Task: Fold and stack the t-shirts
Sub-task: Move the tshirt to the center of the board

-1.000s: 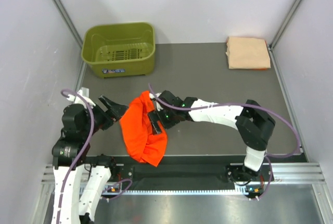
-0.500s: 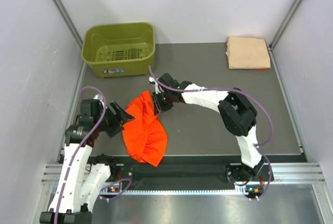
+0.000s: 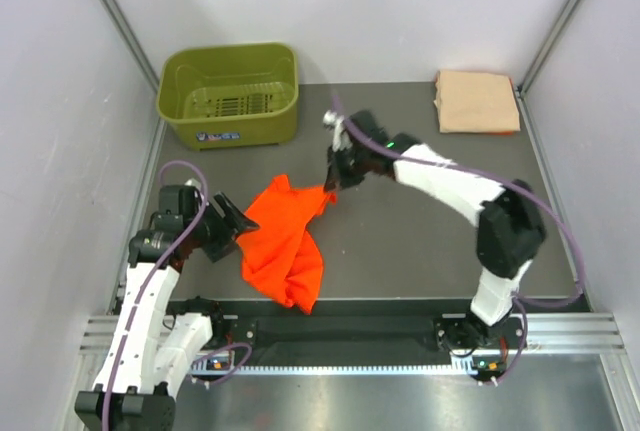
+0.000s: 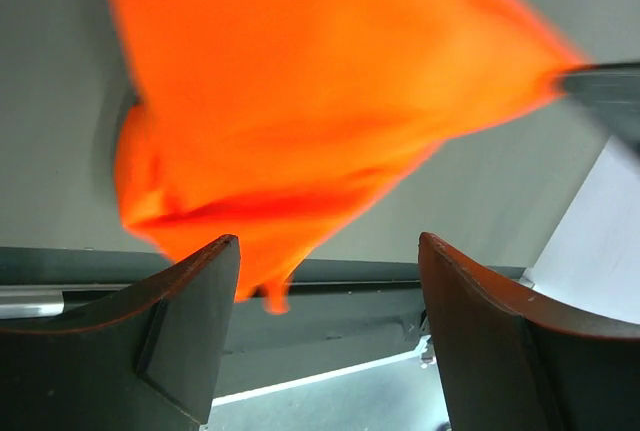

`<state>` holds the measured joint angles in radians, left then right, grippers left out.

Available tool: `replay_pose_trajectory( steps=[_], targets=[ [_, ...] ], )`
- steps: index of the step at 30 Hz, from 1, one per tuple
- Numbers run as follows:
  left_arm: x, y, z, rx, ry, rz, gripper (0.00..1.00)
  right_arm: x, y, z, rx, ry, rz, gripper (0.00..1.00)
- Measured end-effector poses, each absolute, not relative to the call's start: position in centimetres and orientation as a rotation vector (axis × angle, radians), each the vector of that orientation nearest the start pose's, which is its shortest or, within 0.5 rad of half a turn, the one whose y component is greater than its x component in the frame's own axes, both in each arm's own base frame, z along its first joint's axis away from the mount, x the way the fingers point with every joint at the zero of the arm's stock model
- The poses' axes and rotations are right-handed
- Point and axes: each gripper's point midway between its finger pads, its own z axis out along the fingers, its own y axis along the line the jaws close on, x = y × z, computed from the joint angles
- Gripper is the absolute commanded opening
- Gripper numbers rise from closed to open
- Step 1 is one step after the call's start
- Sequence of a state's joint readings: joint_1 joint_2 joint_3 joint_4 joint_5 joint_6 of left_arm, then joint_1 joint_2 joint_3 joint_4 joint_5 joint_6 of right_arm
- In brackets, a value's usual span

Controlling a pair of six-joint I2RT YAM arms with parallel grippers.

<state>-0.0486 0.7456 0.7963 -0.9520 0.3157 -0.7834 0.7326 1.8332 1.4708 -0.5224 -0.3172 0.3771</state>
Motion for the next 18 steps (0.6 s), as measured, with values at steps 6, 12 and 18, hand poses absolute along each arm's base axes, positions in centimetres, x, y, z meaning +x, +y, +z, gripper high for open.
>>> replay_pose_trajectory(
  steps=[6, 12, 18],
  targets=[
    [19.7, -9.0, 19.8, -0.747, 2.34, -0.746, 0.75, 36.5, 27.7, 29.0, -0.407, 2.167, 0.695, 0.0],
    [20.6, -8.5, 22.6, -0.726, 2.241, -0.732, 0.75, 37.6, 28.4, 47.6, -0.426, 1.716, 0.749, 0.0],
    [20.3, -6.4, 25.9, -0.749, 2.105, -0.629, 0.76, 31.9, 35.6, 53.6, -0.583, 1.502, 1.029, 0.01]
  ],
)
